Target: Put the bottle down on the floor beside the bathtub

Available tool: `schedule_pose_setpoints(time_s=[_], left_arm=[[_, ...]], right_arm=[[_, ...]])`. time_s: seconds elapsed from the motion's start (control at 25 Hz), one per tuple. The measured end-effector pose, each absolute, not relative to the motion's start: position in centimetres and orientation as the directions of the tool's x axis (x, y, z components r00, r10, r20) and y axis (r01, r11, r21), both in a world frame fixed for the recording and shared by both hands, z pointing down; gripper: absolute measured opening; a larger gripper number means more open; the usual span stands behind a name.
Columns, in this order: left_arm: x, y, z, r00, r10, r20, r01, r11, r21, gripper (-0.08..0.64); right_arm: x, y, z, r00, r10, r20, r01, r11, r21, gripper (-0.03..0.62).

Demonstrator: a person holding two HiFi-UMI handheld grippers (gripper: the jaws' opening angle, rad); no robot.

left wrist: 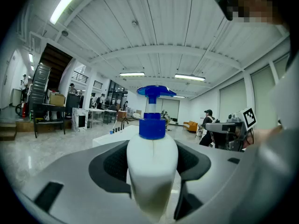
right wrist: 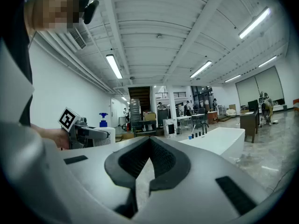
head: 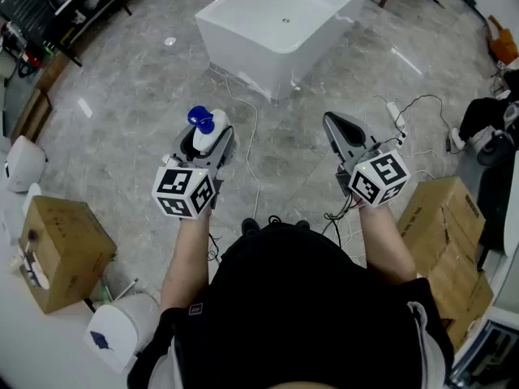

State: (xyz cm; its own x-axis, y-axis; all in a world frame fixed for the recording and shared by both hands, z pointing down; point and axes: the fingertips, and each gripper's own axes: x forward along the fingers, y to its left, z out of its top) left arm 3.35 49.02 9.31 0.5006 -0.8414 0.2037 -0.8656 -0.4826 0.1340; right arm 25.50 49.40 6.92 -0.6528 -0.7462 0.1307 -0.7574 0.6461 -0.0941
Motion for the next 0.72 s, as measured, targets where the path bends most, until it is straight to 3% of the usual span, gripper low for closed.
schedule_pose_setpoints(time_s=[0.48, 0.72], left_arm=[[-1.0, 51.8, 11.0, 0.500, -0.835, 0.229, -0.866, -0.479, 0.142, 0.273], [-6.5, 53.3, 13.5, 0.495, -0.822, 0.283, -0.869, -0.467, 0.164, 0.273]], right_arm=[[20.5, 51.0, 7.7, -0.687, -0.720, 0.099, -0.726, 0.673, -0.143, 0.028], [15.7, 52.6, 11.5, -0.692, -0.705, 0.157, -0.721, 0.663, -0.202, 0.028]])
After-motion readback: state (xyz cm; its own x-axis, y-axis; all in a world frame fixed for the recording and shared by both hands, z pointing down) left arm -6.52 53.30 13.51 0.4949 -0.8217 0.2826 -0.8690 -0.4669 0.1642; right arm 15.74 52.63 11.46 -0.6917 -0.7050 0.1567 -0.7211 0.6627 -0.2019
